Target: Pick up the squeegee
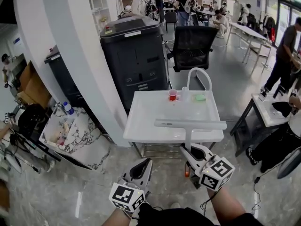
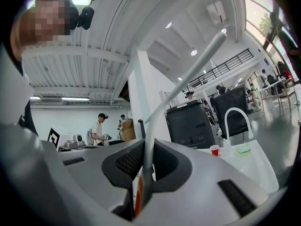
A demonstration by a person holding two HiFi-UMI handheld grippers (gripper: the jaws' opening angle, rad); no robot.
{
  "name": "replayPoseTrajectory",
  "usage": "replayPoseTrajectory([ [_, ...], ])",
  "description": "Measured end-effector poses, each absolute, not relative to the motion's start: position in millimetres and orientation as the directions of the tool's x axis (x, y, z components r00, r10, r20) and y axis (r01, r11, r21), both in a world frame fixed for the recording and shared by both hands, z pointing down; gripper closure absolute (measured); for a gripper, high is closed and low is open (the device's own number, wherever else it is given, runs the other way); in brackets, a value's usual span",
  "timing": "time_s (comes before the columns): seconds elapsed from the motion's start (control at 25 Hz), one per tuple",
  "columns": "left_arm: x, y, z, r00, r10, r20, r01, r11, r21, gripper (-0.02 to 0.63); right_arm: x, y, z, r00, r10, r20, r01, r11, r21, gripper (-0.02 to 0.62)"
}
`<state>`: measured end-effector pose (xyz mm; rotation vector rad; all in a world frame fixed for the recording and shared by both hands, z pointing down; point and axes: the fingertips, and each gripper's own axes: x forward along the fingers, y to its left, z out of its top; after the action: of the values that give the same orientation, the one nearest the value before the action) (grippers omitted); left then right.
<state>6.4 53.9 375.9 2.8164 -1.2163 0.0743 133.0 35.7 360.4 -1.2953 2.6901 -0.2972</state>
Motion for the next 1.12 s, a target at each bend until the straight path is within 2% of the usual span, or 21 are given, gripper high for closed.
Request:
replayPoseTrajectory([
  [1.12, -0.9, 67.3, 371.6, 0.677, -0.733, 0.071, -0.736, -0.675, 0.05, 0.584, 123.7, 50.5, 361.7, -0.63, -0.776, -0.028, -0.748, 0.616, -0.247, 0.552],
])
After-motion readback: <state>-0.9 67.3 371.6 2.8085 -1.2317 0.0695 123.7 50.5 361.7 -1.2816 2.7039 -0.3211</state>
